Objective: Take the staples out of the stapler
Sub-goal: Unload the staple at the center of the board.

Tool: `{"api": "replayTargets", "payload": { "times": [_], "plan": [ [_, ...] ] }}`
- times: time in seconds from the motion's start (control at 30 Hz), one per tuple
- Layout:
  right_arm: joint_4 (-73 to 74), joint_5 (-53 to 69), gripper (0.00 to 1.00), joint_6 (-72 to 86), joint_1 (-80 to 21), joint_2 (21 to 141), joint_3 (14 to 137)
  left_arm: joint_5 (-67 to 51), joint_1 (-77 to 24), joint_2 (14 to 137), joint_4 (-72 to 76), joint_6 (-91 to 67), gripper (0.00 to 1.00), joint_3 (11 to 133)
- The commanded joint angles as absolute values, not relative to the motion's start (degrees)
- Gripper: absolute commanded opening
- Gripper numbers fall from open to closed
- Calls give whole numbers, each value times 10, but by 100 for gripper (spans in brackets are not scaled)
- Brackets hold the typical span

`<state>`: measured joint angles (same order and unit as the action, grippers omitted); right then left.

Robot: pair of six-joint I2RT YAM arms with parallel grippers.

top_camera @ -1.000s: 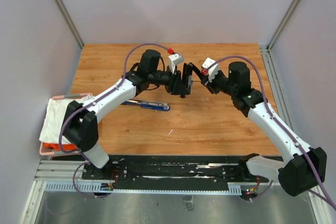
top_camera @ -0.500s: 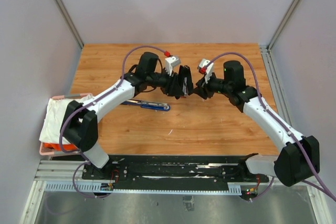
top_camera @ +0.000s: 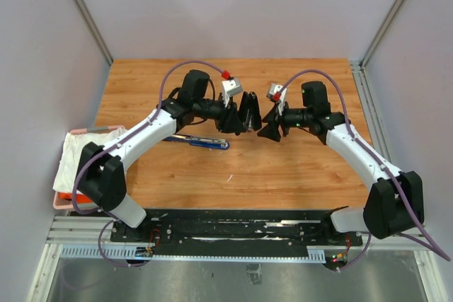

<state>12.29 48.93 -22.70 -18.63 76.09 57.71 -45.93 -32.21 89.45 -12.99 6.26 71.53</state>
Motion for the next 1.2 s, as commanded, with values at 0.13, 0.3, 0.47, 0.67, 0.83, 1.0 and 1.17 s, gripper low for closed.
{"api": "replayTargets", "payload": {
  "times": [0.13, 0.3, 0.47, 0.67, 0.83, 1.0, 1.17],
  "plan": [
    [157, 597, 62, -244, -175, 767, 598, -544, -321, 861, -134, 160, 0, 702],
    [160, 608, 63, -246, -174, 774, 599, -582, -321, 855, -139, 177, 0, 694],
    [176, 630, 63, -250, -175, 790, 608, -608, -322, 850, -152, 197, 0, 690],
    [236, 680, 62, -304, -193, 799, 624, -609, -327, 849, -160, 212, 0, 684],
    [279, 699, 54, -340, -213, 814, 635, -601, -330, 853, -150, 205, 0, 680],
    [324, 686, 28, -368, -214, 832, 654, -604, -330, 851, -155, 214, 0, 678],
    [430, 642, 1, -442, -207, 849, 702, -580, -330, 853, -236, 296, 0, 693]
  ]
}}
